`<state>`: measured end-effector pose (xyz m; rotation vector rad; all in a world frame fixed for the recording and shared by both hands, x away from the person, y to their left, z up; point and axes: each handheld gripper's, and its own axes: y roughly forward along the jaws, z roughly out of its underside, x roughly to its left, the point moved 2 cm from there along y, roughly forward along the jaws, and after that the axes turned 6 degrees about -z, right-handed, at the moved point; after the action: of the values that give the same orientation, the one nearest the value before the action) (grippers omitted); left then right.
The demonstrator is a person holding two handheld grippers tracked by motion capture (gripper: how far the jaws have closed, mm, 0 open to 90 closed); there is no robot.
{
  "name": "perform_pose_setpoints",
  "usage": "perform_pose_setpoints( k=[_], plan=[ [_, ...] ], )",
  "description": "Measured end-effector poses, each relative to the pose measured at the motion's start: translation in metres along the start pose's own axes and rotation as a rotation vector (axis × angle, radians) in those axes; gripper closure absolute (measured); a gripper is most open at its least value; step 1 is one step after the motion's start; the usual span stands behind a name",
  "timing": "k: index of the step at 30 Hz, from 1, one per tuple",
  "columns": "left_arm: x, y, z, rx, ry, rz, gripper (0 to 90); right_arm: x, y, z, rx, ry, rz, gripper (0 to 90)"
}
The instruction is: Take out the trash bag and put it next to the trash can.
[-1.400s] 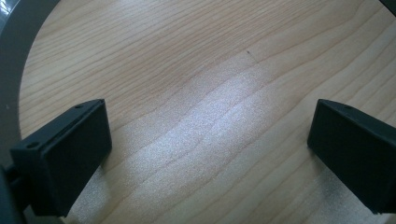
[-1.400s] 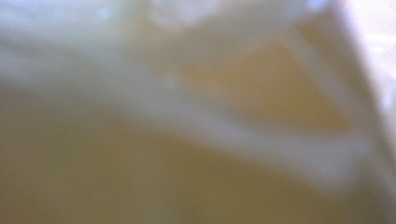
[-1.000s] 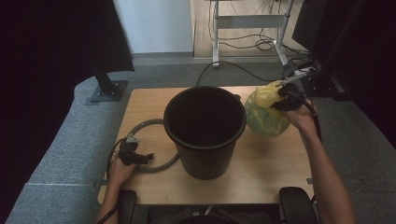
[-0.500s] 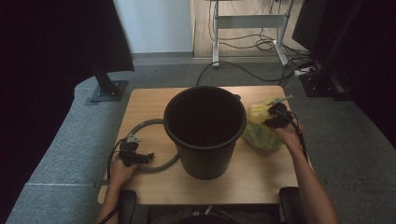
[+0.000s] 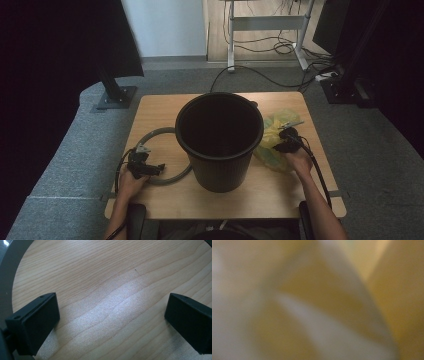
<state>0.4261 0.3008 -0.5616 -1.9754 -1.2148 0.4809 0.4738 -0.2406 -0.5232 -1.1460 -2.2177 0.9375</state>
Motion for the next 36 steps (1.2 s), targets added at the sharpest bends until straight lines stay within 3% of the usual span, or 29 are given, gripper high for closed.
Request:
perform_pose_setpoints(
  k=[6,17,28,36],
  plan=[
    [-0.001,0.0,0.0,0.001,-0.005,-0.005,0.0,-0.003,0.017,0.007,0.005,0.011,0.038,66.6],
    [-0.001,0.0,0.0,0.0,-0.007,-0.006,0.0,-0.029,0.041,-0.008,-0.057,0.124,0.06,66.5],
    [-0.001,0.0,0.0,0.0,-0.007,-0.006,0.0,-0.049,0.063,-0.035,-0.054,0.132,0.119,66.2],
    [0.0,0.0,-0.001,0.0,-0.007,-0.006,0.0,-0.063,0.076,-0.05,-0.068,0.141,0.137,66.2]
  ],
)
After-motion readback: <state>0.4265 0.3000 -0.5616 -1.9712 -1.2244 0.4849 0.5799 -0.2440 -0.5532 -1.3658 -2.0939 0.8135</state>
